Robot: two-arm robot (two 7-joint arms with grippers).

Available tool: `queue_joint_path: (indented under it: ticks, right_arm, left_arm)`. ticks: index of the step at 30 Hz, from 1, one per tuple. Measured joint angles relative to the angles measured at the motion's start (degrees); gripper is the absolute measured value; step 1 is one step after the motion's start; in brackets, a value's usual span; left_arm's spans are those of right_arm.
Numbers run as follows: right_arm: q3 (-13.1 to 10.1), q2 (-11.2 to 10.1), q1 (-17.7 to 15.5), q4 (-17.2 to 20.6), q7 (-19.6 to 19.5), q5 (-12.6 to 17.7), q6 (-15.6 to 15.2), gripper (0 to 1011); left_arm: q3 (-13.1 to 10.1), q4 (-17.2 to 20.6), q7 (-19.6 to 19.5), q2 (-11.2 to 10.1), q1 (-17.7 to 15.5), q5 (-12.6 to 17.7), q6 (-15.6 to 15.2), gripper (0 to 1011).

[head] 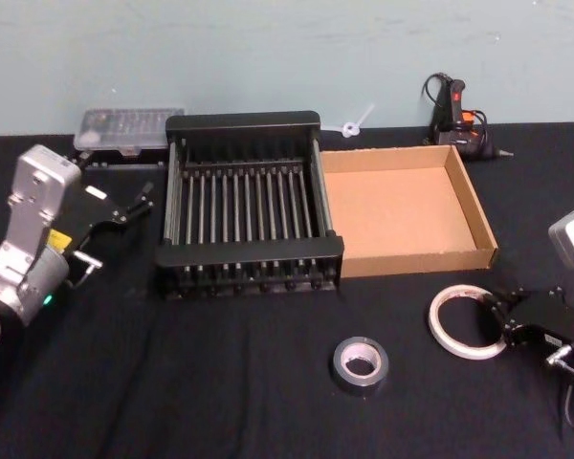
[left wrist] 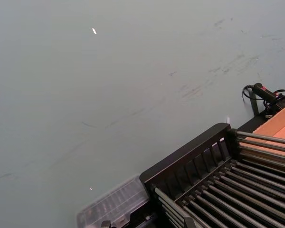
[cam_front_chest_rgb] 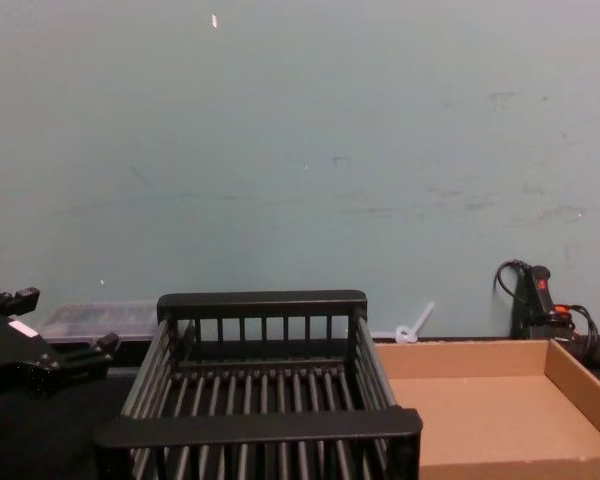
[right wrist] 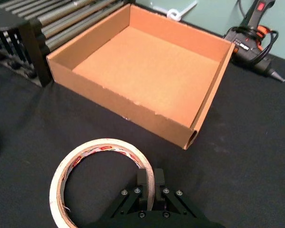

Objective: Pick up the white tape and place it into the black box , Pick up the silver tape and place it into the brown box.

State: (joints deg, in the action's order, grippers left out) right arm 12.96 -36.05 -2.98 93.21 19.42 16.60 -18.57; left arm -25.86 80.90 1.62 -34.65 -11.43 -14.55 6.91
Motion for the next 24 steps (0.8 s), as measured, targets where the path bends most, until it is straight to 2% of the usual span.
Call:
queue_joint_path:
  ticks: [5,13,17,24]
  right_arm:
    - [-1.56,0.45,-0.64,1.50,0.63,0.66,-0.06,93]
    - [-2.78,0.90,-0.72,4.28,1.57,2.08,0.04,93]
    - [-2.79,1.42,0.15,5.21,1.72,2.55,0.36,93]
    - [-1.03,2.70,3.31,5.52,1.64,2.10,0.69,93]
  left_arm:
    - [0.00,0.00,0.00,0.00,0.00,0.00,0.00,1001]
    - [0.00,0.00,0.00,0.00,0.00,0.00,0.00,1001]
    - [0.00,0.00,0.00,0.00,0.00,0.00,0.00,1001]
    - [0.00,0.00,0.00,0.00,0.00,0.00,0.00,1001]
